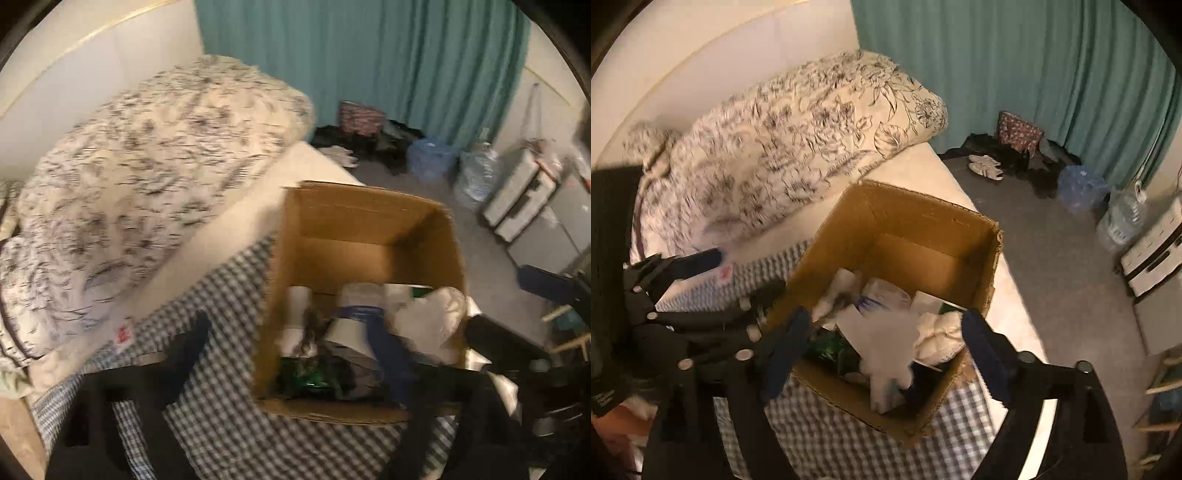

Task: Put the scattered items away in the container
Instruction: 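Open the left tool and right tool to drop bracelet and figurine in box, then withdraw both tools from the box back over the bed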

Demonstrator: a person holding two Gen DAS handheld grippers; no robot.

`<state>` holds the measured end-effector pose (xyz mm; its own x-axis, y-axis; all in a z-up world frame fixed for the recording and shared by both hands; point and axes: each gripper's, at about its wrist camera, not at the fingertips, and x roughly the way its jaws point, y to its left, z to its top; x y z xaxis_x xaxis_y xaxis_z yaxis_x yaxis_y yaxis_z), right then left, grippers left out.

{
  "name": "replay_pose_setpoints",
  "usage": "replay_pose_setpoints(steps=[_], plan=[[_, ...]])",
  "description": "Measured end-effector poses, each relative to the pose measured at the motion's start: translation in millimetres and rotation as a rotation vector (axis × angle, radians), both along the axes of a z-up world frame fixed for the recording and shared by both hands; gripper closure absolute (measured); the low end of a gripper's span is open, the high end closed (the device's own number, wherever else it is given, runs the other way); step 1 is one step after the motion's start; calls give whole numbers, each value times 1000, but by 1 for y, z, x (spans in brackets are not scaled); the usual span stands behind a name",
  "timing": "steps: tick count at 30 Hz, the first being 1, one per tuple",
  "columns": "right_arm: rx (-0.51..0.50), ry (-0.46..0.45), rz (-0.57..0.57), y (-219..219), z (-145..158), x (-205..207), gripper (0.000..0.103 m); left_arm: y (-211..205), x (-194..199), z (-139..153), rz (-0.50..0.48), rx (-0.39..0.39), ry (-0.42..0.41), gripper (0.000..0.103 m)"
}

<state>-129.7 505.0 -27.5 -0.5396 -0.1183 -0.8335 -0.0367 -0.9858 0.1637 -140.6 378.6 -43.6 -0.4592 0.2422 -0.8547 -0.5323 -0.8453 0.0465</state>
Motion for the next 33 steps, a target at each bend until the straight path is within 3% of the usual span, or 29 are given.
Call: replay_pose_setpoints(steps=[11,25,33], plan=[[-19,21,74,-35,8,7,18,-72,2,11,157,-43,3,9],[-54,30,345,-182,5,24,18,-257,35,0,507,-118,-56,9],[-56,11,412,-267,-2,49,18,-341,48,-10,575,-125,-81,9]])
